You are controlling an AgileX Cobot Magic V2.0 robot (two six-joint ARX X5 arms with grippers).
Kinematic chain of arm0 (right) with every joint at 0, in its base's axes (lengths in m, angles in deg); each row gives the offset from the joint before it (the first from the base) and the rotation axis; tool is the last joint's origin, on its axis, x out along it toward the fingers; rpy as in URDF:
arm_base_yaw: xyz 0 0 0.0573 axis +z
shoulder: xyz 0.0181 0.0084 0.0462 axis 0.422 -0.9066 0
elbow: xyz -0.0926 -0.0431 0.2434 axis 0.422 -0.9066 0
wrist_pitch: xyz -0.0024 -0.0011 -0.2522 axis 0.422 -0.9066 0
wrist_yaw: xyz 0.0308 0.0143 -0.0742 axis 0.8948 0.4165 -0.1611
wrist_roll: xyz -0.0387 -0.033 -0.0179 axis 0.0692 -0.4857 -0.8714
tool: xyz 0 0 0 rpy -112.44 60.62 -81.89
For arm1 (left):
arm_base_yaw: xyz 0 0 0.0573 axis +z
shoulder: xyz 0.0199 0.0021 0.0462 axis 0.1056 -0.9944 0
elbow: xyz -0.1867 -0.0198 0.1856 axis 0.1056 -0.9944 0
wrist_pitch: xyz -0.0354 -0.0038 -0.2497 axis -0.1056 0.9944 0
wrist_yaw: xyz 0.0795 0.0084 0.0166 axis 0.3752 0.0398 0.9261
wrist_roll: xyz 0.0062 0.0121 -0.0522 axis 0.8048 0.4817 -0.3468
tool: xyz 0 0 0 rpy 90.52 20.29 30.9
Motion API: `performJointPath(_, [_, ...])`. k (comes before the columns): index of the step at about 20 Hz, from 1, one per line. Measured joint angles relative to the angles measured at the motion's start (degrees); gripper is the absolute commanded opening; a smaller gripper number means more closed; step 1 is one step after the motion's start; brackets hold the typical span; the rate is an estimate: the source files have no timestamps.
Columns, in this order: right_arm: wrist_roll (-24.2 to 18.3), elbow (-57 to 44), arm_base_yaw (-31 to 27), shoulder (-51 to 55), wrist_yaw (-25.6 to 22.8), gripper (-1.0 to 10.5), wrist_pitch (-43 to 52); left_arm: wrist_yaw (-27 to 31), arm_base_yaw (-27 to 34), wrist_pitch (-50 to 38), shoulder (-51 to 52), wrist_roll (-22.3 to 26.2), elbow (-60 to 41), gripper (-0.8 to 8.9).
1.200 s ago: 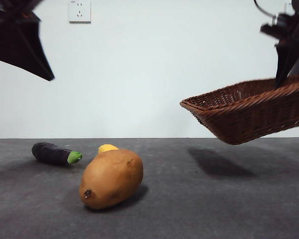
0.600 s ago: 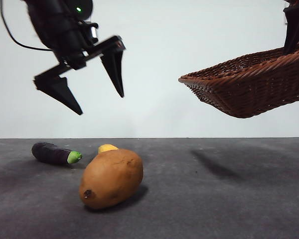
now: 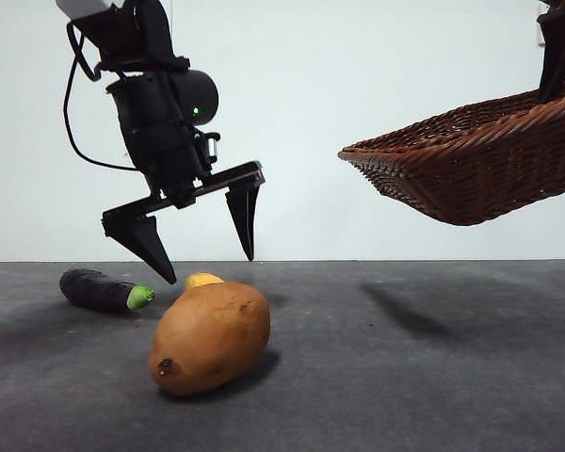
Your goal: Help me put the vegetables on the table into the basket
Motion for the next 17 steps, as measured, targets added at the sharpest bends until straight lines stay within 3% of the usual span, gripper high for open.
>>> performJointPath(1, [0.02, 0.0, 0.0, 0.0, 0.0, -0.1, 0.0, 0.02, -0.15, -0.57, -0.17, 0.0, 0.0, 5.71])
performJointPath(6, [-0.02, 0.0, 0.0, 0.0, 0.0, -0.1, -0.02, 2.45, -1.07, -0.72, -0.55, -0.07, 0.0, 5.6])
performJointPath(8, [-0.02, 0.0, 0.0, 0.0, 0.0, -0.1, -0.04, 3.04, -1.16, -0.04, -1.38, -0.07, 0.0, 4.73])
performJointPath(10, [-0.2, 0.0, 0.0, 0.0, 0.0, -0.1, -0.57, 4.04, -1.16, 0.7, -2.21, -0.26, 0.0, 4.64])
performJointPath(13, [-0.63, 0.0, 0.0, 0.0, 0.02, -0.1, -1.05, 4.04, -1.29, 0.0, -2.95, -0.96, 0.0, 1.88])
performJointPath(17, [-1.05, 0.0, 0.0, 0.0, 0.02, -0.1, -1.22, 4.46, -2.19, -0.85, -2.95, -0.94, 0.0, -0.09])
